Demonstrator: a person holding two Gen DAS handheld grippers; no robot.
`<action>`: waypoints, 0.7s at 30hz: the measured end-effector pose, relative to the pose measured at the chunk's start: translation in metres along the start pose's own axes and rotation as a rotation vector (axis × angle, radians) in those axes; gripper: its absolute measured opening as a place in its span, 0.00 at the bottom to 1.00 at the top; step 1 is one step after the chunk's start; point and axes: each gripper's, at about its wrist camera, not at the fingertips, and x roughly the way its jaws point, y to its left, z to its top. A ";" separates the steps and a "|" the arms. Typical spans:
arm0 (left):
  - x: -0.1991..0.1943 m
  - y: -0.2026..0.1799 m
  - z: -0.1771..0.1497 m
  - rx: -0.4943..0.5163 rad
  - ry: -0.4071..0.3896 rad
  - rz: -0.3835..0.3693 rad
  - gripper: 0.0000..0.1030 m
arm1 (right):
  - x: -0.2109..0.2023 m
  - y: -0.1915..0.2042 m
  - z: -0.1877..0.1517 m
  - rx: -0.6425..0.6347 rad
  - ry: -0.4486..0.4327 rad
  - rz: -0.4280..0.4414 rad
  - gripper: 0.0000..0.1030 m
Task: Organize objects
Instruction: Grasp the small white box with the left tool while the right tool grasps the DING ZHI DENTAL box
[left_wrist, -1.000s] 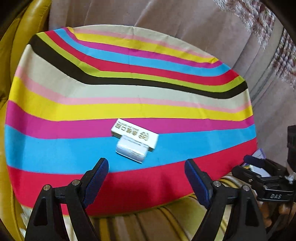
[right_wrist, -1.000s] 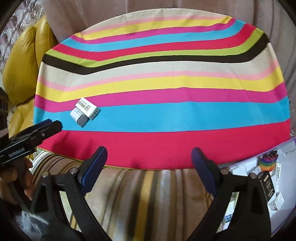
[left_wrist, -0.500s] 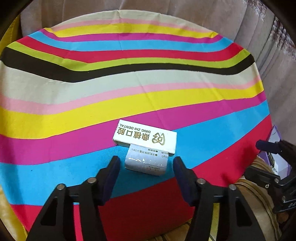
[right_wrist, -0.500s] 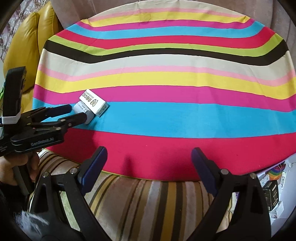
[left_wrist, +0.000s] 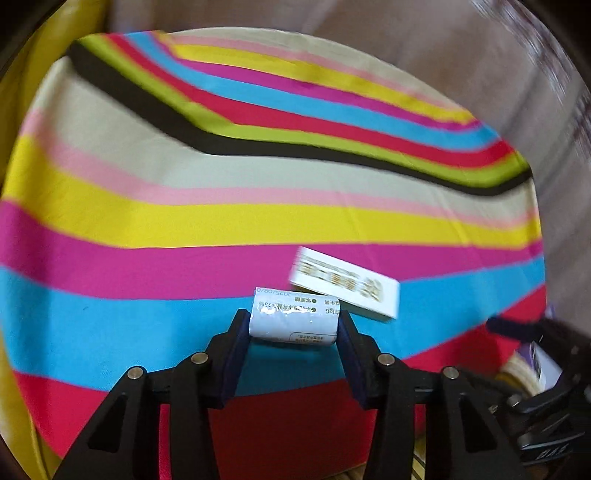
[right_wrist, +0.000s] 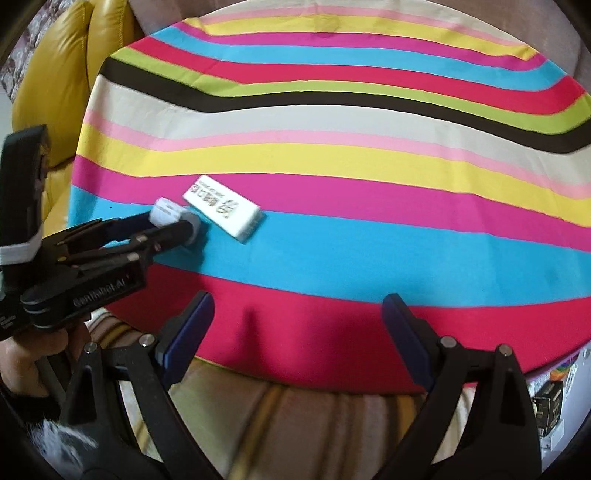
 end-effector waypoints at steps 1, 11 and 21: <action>-0.002 0.004 0.000 -0.021 -0.013 0.007 0.46 | 0.003 0.003 0.001 -0.004 0.006 0.002 0.91; -0.021 0.058 -0.009 -0.279 -0.142 0.032 0.46 | 0.035 0.033 0.027 0.147 0.052 0.032 0.91; -0.030 0.078 -0.013 -0.379 -0.215 0.032 0.46 | 0.055 0.057 0.058 0.308 0.034 -0.019 0.91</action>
